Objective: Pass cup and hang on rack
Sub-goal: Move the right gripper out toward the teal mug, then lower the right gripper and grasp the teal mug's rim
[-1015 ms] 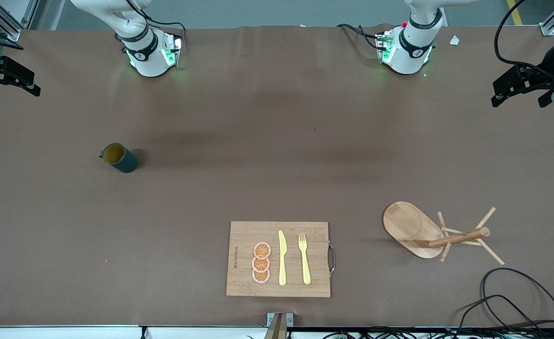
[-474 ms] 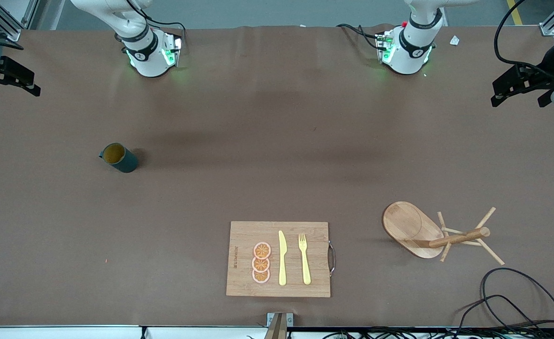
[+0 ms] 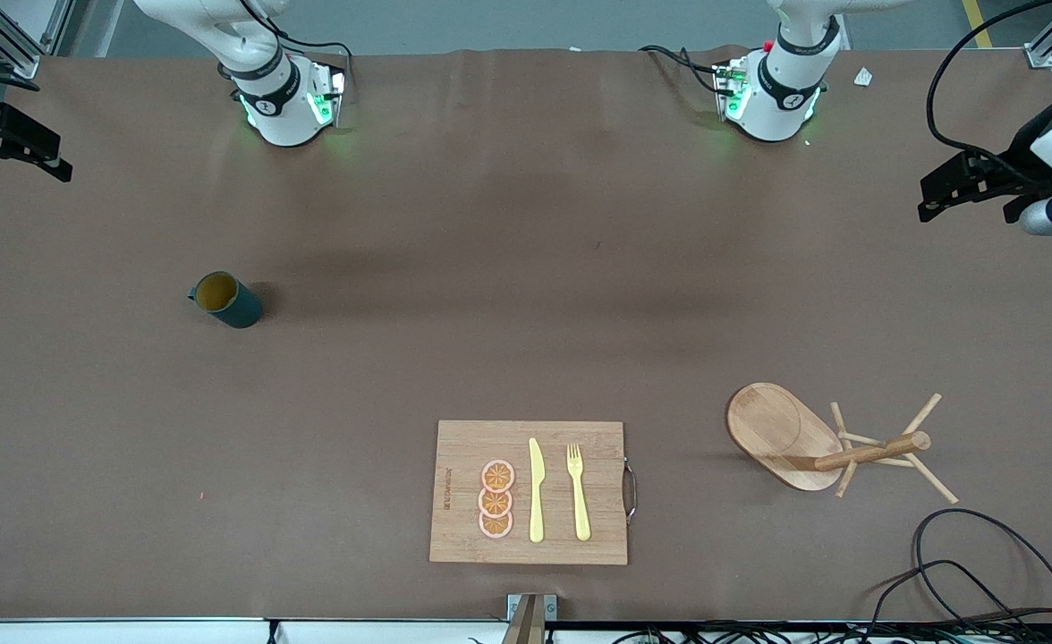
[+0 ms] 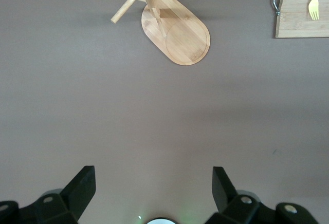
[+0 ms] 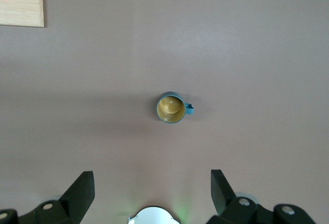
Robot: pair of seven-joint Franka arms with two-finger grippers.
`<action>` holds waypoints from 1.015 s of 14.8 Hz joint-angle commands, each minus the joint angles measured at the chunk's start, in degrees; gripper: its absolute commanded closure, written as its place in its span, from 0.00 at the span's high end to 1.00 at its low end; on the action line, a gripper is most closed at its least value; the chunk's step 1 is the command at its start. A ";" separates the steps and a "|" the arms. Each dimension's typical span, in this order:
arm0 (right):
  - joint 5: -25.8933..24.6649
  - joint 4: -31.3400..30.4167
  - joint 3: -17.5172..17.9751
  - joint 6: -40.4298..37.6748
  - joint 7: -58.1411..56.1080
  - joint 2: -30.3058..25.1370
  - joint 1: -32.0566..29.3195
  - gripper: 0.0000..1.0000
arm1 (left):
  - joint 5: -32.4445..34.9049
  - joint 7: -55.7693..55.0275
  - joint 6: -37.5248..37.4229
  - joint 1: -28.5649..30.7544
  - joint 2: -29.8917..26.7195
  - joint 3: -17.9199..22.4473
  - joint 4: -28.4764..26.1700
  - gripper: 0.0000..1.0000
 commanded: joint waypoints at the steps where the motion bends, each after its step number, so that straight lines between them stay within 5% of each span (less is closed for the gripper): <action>1: 0.27 0.17 -0.11 0.01 0.32 1.01 -0.40 1.00 | -0.19 -0.01 -0.73 -0.22 2.63 -0.14 1.48 1.00; 7: 0.00 0.96 -0.19 0.18 -0.20 4.09 -0.58 1.00 | -0.28 0.95 -0.64 -0.22 4.05 -0.23 2.27 1.00; 15: -2.28 5.27 -0.19 2.37 -0.55 16.04 -0.75 1.00 | -0.19 1.13 -0.64 -0.30 3.96 -0.23 2.27 1.00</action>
